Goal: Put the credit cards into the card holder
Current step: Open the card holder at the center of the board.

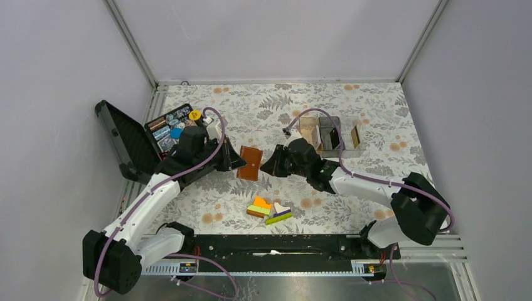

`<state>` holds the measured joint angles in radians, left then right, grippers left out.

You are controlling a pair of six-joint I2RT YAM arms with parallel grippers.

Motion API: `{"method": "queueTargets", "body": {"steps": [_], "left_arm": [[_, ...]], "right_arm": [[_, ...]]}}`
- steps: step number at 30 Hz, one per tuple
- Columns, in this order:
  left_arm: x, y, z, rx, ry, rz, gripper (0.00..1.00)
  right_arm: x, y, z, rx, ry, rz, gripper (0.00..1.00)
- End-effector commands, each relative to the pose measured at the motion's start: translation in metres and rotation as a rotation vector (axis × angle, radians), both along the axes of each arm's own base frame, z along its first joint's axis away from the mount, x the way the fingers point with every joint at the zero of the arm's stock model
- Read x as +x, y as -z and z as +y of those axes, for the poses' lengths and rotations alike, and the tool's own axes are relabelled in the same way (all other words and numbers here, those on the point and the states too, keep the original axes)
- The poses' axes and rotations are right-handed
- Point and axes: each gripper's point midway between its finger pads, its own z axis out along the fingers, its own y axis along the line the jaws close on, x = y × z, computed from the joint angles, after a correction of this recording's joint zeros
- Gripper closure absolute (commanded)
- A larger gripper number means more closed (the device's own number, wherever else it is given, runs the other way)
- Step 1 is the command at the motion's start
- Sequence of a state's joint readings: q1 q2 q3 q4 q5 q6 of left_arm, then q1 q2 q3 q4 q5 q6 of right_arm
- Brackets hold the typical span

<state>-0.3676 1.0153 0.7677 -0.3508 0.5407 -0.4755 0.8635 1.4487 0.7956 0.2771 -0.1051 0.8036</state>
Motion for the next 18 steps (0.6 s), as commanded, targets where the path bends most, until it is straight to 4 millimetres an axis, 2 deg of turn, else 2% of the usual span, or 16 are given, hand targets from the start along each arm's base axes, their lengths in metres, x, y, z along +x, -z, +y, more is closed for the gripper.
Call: {"method": "queueTargets", "body": {"steps": [1, 3, 6, 8, 12, 14, 18], "left_arm": [[0.01, -0.007, 0.001, 0.0, -0.025, -0.048, 0.97], [0.015, 0.002, 0.002, 0.019, -0.048, -0.015, 0.78], [0.024, 0.029, 0.009, 0.086, -0.109, 0.076, 0.38], [0.025, 0.051, 0.009, 0.12, -0.121, 0.164, 0.22], [0.02, 0.085, 0.001, 0.12, -0.1, 0.316, 0.13], [0.019, 0.092, -0.004, 0.105, -0.088, 0.346, 0.09], [0.018, 0.093, -0.008, 0.101, -0.096, 0.344, 0.07]], "right_arm": [[0.013, -0.01, -0.009, -0.041, 0.07, -0.055, 1.0], [0.016, -0.011, -0.016, -0.058, 0.086, -0.075, 1.0], [0.017, -0.01, -0.022, -0.055, 0.074, -0.065, 1.0], [0.014, -0.005, -0.025, -0.061, 0.055, -0.052, 1.0], [0.002, 0.02, -0.028, -0.092, -0.007, 0.001, 1.0], [-0.005, 0.032, -0.027, -0.089, -0.037, 0.027, 1.0], [-0.014, 0.035, -0.022, -0.048, -0.079, 0.053, 1.0]]}}
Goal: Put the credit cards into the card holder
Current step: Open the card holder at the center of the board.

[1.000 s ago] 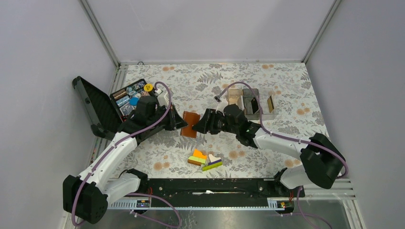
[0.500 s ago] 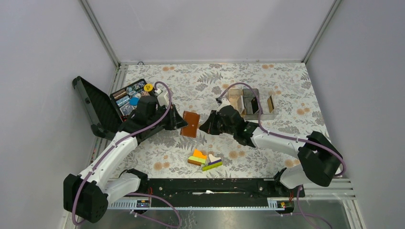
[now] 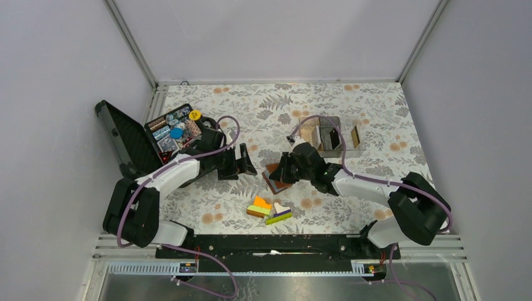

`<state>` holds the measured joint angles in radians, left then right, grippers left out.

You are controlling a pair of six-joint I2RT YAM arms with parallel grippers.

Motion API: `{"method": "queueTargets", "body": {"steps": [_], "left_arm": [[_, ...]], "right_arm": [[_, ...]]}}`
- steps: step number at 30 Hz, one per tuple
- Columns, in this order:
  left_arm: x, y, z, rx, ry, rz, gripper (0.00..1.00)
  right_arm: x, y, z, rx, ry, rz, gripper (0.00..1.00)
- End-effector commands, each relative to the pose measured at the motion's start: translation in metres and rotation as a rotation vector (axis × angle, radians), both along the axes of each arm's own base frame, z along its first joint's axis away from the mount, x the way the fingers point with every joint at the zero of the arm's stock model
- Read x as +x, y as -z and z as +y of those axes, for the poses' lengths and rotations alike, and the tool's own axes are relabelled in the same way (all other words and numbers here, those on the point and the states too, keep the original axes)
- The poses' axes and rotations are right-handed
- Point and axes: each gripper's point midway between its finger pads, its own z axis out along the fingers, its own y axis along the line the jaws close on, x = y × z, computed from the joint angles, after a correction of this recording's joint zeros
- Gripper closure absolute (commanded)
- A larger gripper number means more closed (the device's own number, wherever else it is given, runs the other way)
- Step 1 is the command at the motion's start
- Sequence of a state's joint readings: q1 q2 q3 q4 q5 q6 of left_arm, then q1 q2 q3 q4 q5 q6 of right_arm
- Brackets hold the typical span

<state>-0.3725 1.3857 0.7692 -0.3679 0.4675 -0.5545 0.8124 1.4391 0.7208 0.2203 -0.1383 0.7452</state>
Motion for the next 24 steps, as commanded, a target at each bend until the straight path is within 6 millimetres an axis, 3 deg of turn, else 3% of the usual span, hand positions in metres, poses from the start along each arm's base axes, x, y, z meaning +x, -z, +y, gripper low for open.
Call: {"method": "queueTargets", "body": {"steps": [1, 5, 15, 19, 24], "left_arm": [[0.006, -0.016, -0.011, -0.059, -0.02, -0.055, 0.07], [0.011, -0.028, -0.006, -0.105, -0.118, -0.15, 0.07], [0.003, -0.059, 0.015, -0.356, -0.362, -0.435, 0.05], [-0.008, -0.082, 0.017, -0.428, -0.334, -0.541, 0.03], [-0.028, -0.107, 0.003, -0.522, -0.179, -0.635, 0.02]], "right_arm": [[-0.008, -0.008, 0.01, 0.069, -0.073, 0.001, 1.0], [-0.009, -0.029, 0.011, 0.101, -0.085, -0.03, 1.0], [-0.011, -0.109, 0.001, 0.234, -0.055, -0.167, 1.0], [-0.015, -0.144, -0.002, 0.307, -0.055, -0.219, 1.0], [-0.024, -0.183, -0.002, 0.421, -0.074, -0.267, 1.0]]}}
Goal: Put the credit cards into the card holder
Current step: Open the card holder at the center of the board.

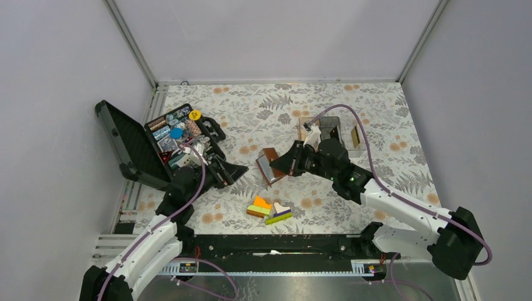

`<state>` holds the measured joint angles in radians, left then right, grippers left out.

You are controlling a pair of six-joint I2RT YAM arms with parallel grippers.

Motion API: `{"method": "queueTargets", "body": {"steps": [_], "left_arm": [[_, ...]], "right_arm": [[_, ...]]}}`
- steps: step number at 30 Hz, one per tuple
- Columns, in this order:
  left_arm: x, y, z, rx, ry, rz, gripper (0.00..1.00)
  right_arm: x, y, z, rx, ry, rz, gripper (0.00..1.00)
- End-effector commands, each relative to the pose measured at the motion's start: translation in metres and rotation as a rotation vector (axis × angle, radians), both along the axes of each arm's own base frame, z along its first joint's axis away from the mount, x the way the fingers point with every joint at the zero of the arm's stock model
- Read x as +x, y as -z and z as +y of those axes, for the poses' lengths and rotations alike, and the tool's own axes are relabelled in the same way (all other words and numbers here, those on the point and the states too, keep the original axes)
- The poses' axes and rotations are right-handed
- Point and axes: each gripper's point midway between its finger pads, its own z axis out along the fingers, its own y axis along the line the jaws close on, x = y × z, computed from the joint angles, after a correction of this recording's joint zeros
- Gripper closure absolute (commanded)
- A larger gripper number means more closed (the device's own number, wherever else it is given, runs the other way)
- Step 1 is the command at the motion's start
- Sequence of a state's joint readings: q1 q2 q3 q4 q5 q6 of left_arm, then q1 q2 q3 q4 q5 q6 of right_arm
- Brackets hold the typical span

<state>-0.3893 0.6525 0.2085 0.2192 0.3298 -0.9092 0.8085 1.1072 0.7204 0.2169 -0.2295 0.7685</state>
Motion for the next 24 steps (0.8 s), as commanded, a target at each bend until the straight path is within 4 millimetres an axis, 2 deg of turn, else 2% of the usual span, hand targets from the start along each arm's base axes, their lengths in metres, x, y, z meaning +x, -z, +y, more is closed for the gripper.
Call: {"method": "queueTargets", "body": {"steps": [1, 4, 10, 19, 24], "left_arm": [[-0.01, -0.04, -0.015, -0.075, 0.121, -0.186, 0.03], [-0.017, -0.043, -0.022, -0.103, 0.185, -0.199, 0.06], [-0.032, -0.054, -0.033, -0.183, 0.289, -0.225, 0.24], [-0.037, -0.051, -0.036, -0.261, 0.307, -0.172, 0.42], [-0.033, -0.049, -0.038, -0.267, 0.302, -0.154, 0.46]], "right_arm": [[-0.001, -0.066, 0.003, 0.169, -0.009, -0.089, 1.0], [-0.005, -0.085, 0.001, 0.228, -0.015, -0.107, 1.0], [-0.012, -0.112, 0.002, 0.316, -0.043, -0.144, 1.0], [-0.02, -0.133, 0.005, 0.421, -0.095, -0.171, 1.0], [-0.025, -0.14, 0.007, 0.453, -0.124, -0.18, 1.0]]}}
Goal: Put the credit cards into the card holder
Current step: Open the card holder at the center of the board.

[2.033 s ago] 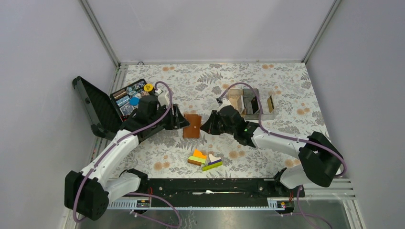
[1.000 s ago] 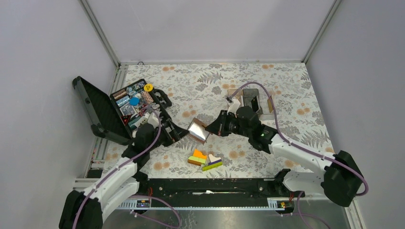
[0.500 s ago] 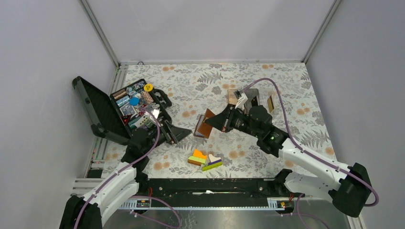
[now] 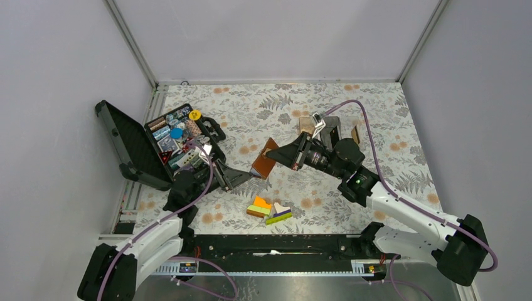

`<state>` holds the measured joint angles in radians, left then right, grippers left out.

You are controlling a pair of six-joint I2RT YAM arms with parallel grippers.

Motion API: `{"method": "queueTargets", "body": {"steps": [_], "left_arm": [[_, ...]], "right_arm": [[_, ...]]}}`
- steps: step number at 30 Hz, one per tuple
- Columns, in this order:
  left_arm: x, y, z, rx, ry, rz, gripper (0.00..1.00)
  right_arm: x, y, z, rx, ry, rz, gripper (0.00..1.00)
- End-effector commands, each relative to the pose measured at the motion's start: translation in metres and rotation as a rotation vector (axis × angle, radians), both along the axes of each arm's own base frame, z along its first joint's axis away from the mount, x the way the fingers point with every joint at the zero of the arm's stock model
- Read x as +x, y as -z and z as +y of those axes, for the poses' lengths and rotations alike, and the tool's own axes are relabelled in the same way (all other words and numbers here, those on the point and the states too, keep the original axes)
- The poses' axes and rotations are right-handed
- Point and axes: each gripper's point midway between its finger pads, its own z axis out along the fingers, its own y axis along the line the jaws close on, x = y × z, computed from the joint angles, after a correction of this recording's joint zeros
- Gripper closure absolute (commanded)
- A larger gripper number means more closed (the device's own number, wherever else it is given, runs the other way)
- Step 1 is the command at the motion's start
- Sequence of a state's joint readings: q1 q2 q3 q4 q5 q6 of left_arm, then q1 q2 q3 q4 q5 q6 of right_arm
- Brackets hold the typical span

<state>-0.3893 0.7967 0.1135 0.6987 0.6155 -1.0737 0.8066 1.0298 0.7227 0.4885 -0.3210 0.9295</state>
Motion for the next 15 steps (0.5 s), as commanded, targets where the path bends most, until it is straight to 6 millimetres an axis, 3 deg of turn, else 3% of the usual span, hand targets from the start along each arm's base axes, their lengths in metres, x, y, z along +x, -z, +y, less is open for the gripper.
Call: {"method": "queueTargets", "body": {"steps": [1, 15], "left_arm": [[-0.003, -0.02, -0.004, -0.057, 0.033, -0.071, 0.47], [-0.006, -0.042, -0.014, -0.169, 0.107, -0.082, 0.52]], "right_arm": [[-0.008, -0.045, -0.001, 0.122, -0.045, -0.09, 1.0], [-0.012, -0.047, -0.002, 0.13, -0.059, -0.097, 1.0]]}}
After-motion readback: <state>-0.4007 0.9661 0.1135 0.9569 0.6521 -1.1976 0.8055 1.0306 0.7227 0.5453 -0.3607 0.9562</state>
